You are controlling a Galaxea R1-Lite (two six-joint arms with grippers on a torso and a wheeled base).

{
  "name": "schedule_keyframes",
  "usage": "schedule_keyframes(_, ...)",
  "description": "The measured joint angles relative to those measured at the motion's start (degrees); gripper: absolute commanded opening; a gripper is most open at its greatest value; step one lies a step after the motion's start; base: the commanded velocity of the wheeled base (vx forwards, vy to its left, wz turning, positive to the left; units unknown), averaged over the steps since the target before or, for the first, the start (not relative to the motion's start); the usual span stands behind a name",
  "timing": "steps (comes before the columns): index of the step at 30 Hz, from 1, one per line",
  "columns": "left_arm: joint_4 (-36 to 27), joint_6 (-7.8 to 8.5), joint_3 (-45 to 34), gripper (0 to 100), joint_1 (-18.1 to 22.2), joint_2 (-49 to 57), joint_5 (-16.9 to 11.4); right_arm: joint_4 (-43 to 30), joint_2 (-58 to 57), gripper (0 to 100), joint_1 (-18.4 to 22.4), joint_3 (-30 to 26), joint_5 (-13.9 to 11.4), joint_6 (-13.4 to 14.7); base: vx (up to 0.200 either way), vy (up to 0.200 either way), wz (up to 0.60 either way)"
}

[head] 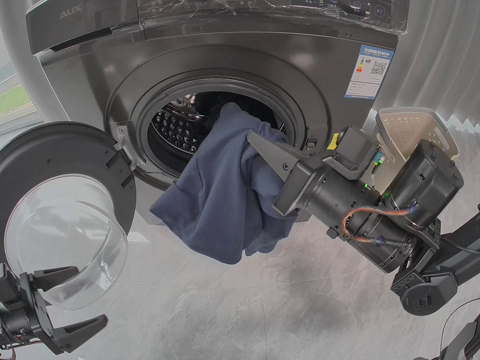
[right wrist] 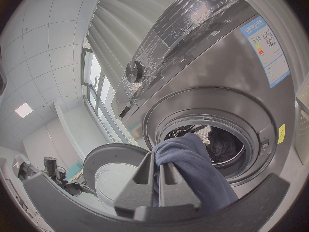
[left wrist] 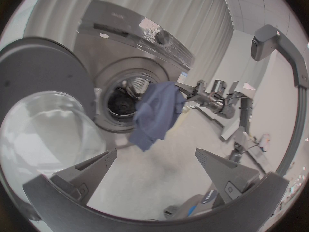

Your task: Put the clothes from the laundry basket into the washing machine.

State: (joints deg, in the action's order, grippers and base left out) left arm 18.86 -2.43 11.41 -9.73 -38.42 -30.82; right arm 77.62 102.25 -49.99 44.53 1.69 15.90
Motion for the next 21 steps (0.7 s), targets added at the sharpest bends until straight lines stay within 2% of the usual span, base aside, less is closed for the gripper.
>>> schedule_keyframes(4,5.63,-3.1,1.38,100,-6.3,-9.7,-1.32,-0.11,1.02,0,0.2,2.13,-0.2,0.3,0.0,0.0,0.0)
schedule_keyframes(7,8.24,-4.92,3.28,100,-9.03,-16.34,-1.85,-0.16,1.6,0,0.38,3.29,-0.33,0.41,0.0,0.0,0.0)
schedule_keyframes(13,11.48,-6.19,7.96,100,-11.93,-28.66,-2.08,-0.38,2.18,0,0.88,5.3,-0.41,0.55,0.0,0.0,0.0)
schedule_keyframes(21,16.2,-6.74,13.84,100,-14.45,-41.75,-1.06,-0.44,2.43,0,1.18,6.55,-0.41,0.61,0.0,0.0,0.0)
